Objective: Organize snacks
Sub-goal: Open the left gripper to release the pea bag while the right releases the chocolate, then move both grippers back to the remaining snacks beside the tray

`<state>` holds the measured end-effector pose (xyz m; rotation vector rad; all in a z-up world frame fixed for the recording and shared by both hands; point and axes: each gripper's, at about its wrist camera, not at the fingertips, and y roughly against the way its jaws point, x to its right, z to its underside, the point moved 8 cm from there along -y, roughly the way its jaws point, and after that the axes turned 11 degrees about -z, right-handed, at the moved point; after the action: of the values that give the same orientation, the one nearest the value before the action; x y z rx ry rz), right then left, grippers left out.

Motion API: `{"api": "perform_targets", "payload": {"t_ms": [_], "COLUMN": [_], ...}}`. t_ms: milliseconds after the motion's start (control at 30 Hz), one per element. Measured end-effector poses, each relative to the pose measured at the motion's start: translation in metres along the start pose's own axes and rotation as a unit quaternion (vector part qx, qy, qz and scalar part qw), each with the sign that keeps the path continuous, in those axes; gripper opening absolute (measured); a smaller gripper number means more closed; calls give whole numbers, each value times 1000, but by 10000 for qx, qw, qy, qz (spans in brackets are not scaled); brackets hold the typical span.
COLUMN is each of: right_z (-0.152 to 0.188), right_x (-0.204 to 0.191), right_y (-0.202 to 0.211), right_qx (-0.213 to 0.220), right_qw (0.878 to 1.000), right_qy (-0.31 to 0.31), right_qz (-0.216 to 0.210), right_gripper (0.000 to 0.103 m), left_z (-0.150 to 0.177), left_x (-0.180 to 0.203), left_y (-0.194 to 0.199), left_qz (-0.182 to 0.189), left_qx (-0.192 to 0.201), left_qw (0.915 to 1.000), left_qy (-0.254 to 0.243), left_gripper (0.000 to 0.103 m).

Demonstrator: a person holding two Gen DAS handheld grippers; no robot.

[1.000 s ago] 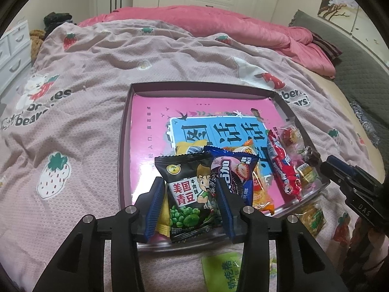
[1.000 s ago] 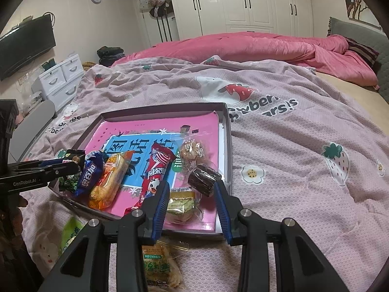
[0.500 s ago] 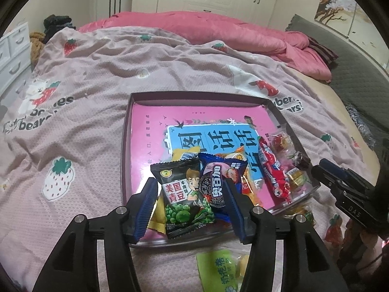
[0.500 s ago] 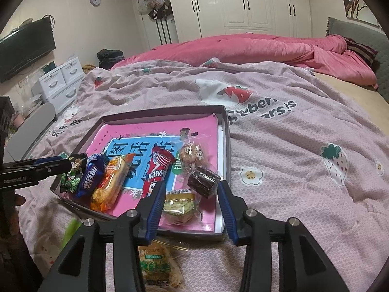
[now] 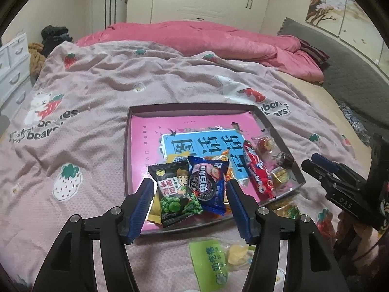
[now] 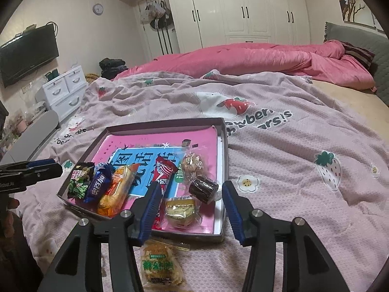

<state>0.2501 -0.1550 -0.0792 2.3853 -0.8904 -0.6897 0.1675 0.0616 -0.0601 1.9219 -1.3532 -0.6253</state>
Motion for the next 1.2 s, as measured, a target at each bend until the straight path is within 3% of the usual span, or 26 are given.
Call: {"api": "perform_targets", "payload": {"t_ms": [867, 1200], "right_z": [0, 5], "right_x": [-11, -21], "right_y": [41, 53], "right_qx": [372, 379], "right_qw": [9993, 9992], "right_qy": [49, 107], "right_qz": [-31, -68], "right_gripper": [61, 65], "left_z": [17, 34], "left_x": [21, 29], "left_y": [38, 37], "left_qz": [177, 257], "left_qx": [62, -197], "left_qw": [9993, 9987], "left_qy": [-309, -400], "left_gripper": [68, 72]}}
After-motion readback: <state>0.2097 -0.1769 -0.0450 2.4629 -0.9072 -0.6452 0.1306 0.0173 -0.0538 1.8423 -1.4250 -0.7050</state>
